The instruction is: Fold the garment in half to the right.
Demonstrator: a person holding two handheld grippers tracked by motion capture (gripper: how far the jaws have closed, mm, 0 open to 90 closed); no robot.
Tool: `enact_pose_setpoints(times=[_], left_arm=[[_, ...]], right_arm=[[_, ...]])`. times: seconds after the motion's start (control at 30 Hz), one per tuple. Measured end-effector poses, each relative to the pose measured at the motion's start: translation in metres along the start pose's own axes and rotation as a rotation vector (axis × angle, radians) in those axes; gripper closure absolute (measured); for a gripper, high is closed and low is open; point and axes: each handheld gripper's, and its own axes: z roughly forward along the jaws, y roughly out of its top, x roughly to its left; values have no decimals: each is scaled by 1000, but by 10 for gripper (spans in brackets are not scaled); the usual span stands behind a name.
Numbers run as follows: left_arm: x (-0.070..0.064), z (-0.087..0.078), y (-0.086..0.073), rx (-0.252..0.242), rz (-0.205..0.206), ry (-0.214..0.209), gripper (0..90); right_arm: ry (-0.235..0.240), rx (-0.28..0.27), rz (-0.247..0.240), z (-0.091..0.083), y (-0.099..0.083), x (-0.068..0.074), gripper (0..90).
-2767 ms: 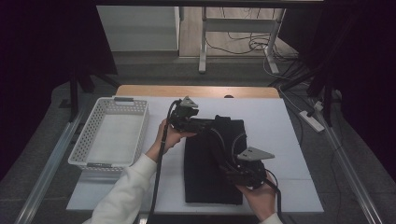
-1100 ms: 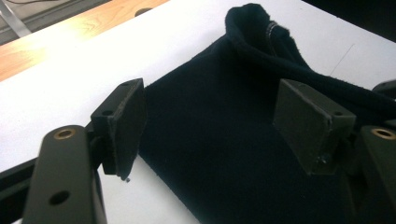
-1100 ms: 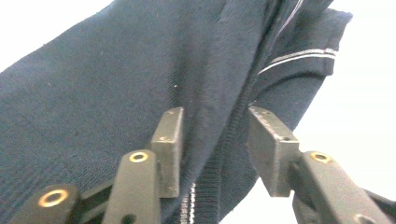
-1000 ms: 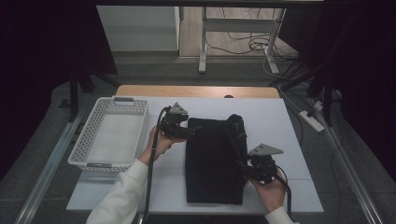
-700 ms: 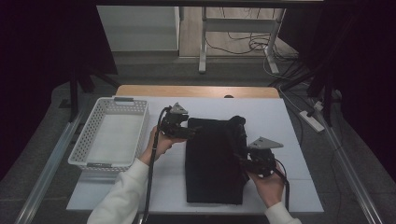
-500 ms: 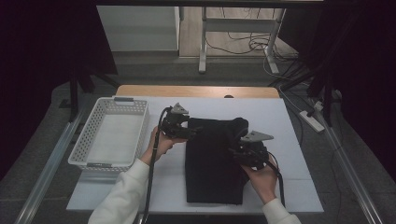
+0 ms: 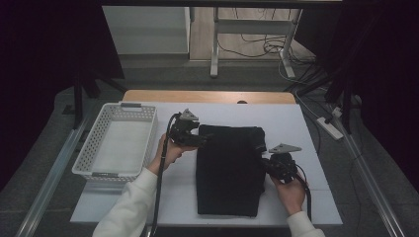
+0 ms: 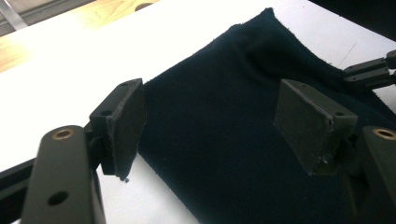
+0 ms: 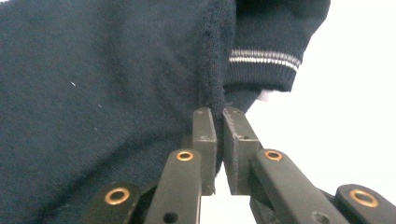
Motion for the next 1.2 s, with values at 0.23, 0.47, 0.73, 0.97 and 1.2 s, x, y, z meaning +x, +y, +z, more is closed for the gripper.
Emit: enact_pose_setpoints(times=[0.23,0.47,0.73,0.97,1.2], left_arm=[[1,0,0,-1,-2,1,264],[-1,2,-2,6,1,4,262],[-3,-7,-12,3,-7,34,262],[-1,-21,-24,-1,-25,70,262],[2,-29,-33,4,-40,94,262]], right_arm=[[-35,-11,0,4,1,0,666],[-8,-96,38,1,23,-10,589],[28,-107,28,17,49,-16,535],[16,-102,-6,36,67,-22,577],[-72,-39,-64,56,69,-33,843]])
